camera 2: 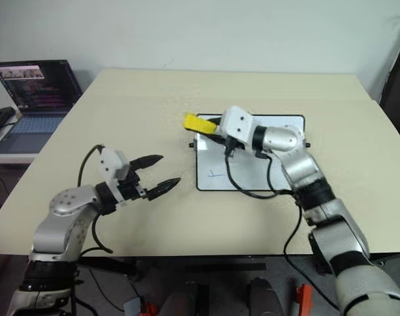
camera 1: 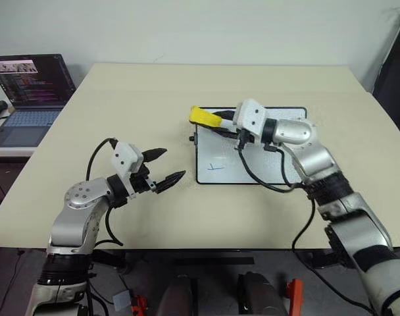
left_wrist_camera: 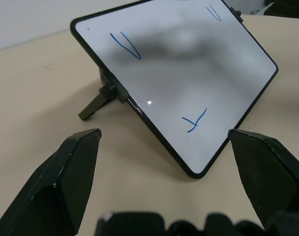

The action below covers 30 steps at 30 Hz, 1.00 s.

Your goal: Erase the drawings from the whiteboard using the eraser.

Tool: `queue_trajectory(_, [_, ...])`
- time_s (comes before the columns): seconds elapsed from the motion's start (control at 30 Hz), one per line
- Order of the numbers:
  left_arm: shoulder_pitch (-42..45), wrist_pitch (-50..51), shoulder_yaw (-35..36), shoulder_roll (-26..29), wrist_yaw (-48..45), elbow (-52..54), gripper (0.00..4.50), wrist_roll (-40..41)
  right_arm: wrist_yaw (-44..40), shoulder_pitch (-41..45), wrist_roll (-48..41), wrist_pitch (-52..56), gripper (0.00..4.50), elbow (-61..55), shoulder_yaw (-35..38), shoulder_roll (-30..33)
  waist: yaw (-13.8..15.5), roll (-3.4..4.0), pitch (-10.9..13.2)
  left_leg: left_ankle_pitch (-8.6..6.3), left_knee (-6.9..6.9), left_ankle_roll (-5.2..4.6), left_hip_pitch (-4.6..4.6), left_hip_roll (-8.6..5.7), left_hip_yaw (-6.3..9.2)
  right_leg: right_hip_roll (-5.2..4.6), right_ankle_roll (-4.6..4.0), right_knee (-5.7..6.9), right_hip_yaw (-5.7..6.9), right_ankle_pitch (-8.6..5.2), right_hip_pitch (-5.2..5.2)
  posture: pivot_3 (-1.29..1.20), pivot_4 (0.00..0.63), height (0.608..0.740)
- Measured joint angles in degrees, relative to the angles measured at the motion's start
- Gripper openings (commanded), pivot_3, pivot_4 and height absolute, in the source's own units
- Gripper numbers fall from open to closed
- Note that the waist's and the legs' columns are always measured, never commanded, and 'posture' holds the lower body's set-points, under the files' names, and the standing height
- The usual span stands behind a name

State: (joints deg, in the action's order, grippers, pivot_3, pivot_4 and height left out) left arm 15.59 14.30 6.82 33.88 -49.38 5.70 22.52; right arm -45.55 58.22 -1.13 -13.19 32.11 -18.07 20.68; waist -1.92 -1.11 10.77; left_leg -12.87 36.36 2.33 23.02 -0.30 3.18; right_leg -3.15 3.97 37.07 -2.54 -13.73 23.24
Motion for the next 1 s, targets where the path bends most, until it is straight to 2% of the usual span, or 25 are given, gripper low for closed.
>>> queue_trajectory(0.17, [0.5,1.8,2.3,2.3,0.3,6.4,4.5,2.4,4.1,5.2,4.0,-8.3,1.01,16.8,1.0,-2.7,0.0,-0.01,0.0,0.0,-0.17,0.01,-0.04,-0.01,0.0,0.0,-0.02,-0.03,0.0,0.01,0.0,0.0,0.15,0.74])
queue_trajectory(0.4, [-1.1,6.4,3.9,6.0,0.2,10.8,4.5,5.0,6.9,8.8,7.4,-14.0,1.01,30.4,1.3,-3.9,-1.0,0.0,0.0,0.0,-0.31,0.01,-0.08,0.0,-0.01,0.0,-0.08,-0.01,0.0,-0.02,0.04,0.0,0.15,0.74])
queue_trajectory(0.63, [-1.8,7.8,4.2,6.3,0.8,12.2,4.5,5.7,7.6,10.9,10.4,-15.2,1.01,34.5,1.3,-4.3,-1.3,0.0,0.0,0.01,-0.29,0.01,-0.18,-0.01,0.02,0.01,-0.09,0.09,0.0,-0.02,-0.03,0.0,0.15,0.74])
queue_trajectory(1.0, [-1.8,7.8,4.2,6.3,1.2,12.2,4.5,5.7,-2.2,7.5,10.8,-15.9,1.0,34.0,1.3,-5.7,-1.4,-0.03,0.0,0.02,-0.26,0.02,-0.36,0.0,0.0,0.03,-0.12,0.2,-0.03,0.0,-0.14,0.0,0.15,0.74])
